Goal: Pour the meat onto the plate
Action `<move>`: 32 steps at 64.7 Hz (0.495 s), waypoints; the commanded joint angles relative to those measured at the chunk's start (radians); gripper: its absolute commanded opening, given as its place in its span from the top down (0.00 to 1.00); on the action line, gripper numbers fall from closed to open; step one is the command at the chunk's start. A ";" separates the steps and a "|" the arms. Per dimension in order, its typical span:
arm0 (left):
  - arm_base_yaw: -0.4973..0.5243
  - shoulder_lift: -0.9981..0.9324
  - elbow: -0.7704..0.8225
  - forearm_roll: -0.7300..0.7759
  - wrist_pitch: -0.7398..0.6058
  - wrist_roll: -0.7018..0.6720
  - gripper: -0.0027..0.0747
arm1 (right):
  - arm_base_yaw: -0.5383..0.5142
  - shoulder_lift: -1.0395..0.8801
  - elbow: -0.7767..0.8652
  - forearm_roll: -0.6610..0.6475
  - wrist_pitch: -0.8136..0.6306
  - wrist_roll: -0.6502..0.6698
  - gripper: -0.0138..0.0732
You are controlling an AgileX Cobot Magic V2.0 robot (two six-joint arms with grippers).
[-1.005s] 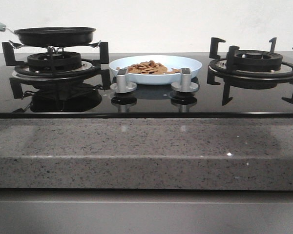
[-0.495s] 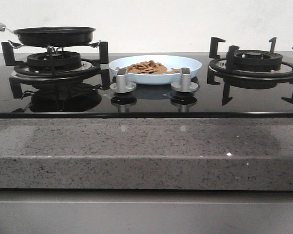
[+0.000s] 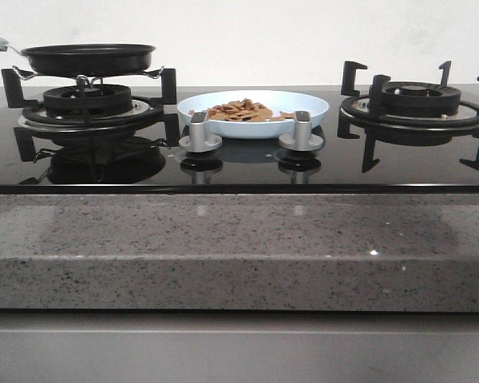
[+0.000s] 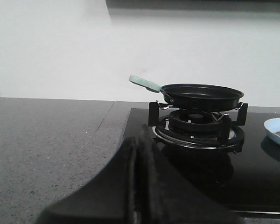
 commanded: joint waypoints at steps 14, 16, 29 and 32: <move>-0.056 -0.021 0.005 -0.005 -0.092 -0.010 0.99 | -0.001 -0.001 -0.021 0.020 -0.046 -0.005 0.97; -0.059 -0.021 0.005 -0.005 -0.092 -0.010 0.99 | -0.001 -0.001 -0.021 0.020 -0.046 -0.005 0.97; -0.059 -0.019 0.005 -0.005 -0.092 -0.010 0.99 | -0.001 -0.001 -0.021 0.020 -0.046 -0.005 0.97; -0.059 -0.019 0.005 -0.005 -0.092 -0.010 0.99 | -0.001 -0.001 -0.021 0.020 -0.046 -0.005 0.97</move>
